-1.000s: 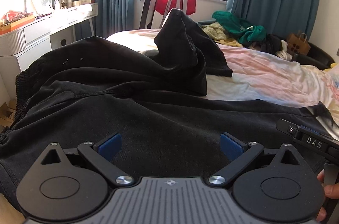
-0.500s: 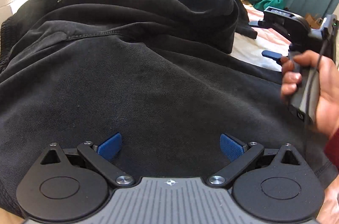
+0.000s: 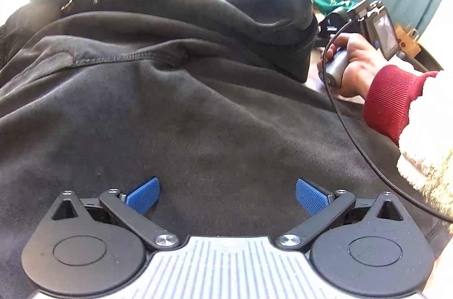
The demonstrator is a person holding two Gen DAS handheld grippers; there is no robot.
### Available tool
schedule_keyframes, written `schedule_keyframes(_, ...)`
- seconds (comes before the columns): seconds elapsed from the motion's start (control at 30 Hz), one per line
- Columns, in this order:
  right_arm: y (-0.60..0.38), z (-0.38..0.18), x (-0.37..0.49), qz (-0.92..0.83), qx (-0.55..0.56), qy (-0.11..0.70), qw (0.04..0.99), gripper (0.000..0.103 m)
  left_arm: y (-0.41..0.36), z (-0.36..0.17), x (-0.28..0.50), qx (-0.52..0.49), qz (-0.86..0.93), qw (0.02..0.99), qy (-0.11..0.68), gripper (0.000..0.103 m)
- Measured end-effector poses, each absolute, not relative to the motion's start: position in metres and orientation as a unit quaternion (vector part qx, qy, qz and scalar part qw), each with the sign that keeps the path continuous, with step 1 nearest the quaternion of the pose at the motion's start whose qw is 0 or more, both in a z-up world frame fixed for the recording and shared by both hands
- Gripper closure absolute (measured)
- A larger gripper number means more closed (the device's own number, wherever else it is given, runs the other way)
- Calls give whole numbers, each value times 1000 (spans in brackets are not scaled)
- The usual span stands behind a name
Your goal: Fold clothes
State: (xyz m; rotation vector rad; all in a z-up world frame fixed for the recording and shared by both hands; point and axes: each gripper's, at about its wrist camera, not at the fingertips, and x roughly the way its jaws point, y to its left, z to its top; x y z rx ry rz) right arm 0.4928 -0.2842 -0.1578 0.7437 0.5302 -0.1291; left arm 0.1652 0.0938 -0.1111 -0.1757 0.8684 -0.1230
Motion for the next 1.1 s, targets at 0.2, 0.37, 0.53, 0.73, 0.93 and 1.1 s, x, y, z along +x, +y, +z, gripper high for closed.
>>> schedule_keyframes(0.2,-314,-123,467,-96,324,206,918,91,91,-108,162,-108,-79,907,399,0)
schedule_keyframes(0.37,-385,-79,440,-148,307,164,926,91,87,-104,156,-121,-96,908,389,0)
schedule_keyframes(0.53,-464,-57,399,-216,279,147,924,91,85,-93,146,-110,-111,917,367,0)
schedule_keyframes(0.73,-543,-56,361,-266,284,155,908,91,108,-84,149,-137,-89,923,347,0)
schedule_keyframes(0.93,-575,-50,344,-267,256,134,919,93,123,-81,153,-188,-80,914,350,0)
schedule_keyframes(1.1,-604,-96,310,-300,272,156,901,100,116,-84,161,-171,-76,916,354,0)
